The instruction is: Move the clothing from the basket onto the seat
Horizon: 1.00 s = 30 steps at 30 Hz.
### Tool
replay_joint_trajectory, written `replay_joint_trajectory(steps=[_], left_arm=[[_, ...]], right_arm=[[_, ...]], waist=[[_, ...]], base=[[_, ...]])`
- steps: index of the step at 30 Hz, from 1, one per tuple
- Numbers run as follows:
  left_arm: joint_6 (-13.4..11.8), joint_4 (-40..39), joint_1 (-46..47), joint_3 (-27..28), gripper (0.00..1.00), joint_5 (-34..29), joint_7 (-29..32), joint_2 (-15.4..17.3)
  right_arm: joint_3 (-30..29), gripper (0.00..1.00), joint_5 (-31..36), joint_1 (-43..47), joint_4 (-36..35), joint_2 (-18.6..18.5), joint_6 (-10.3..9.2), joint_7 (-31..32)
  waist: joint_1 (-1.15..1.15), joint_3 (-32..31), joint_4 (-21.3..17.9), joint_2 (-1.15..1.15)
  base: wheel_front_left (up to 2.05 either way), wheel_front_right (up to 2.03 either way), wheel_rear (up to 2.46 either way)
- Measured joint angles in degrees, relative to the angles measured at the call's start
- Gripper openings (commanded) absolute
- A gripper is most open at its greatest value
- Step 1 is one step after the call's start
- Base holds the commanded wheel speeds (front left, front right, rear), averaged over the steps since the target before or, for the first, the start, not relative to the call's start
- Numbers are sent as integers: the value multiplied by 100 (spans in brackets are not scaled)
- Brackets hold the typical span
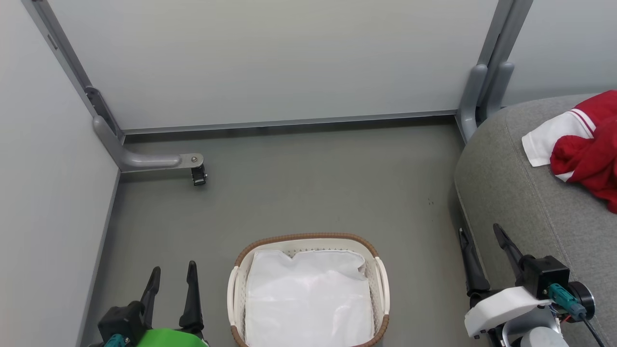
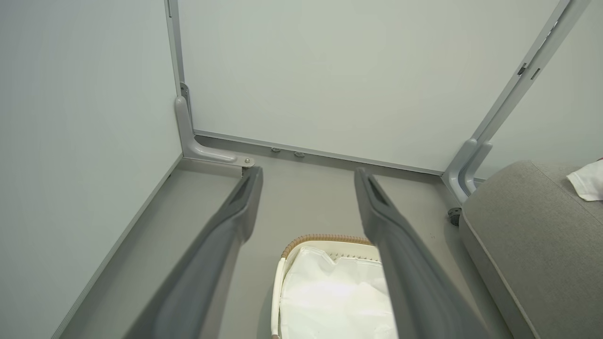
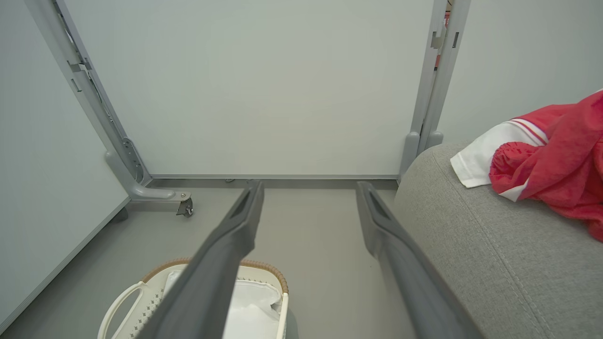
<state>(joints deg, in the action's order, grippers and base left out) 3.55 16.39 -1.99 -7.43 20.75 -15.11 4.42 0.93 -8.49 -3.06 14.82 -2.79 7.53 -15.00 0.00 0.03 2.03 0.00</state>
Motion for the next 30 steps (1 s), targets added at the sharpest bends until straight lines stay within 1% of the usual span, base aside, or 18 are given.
replay_joint_trajectory(steps=[8, 9, 14, 30], left_arm=[[32, -49, 3, 59, 100, -43, 0, -10], [49, -69, 3, 66, 0, -43, 0, -18], [48, 162, -16, 26, 0, 44, 42, -21], [100, 113, 14, 310, 0, 1502, 476, -37]], right_arm=[[2, 100, -14, -1, 2, 1, 0, 0], [2, 0, -14, -1, 4, 1, 0, 0], [-1, 0, -71, 99, 227, 46, 0, 48], [-144, 0, -1777, 99, 203, 46, 0, 477]], waist=[[0, 0, 24, 0], [0, 2, 30, 0], [0, 2, 29, 0], [0, 3, -1, 0]], base=[[0, 0, 0], [0, 0, 0], [0, 0, 0], [0, 0, 0]])
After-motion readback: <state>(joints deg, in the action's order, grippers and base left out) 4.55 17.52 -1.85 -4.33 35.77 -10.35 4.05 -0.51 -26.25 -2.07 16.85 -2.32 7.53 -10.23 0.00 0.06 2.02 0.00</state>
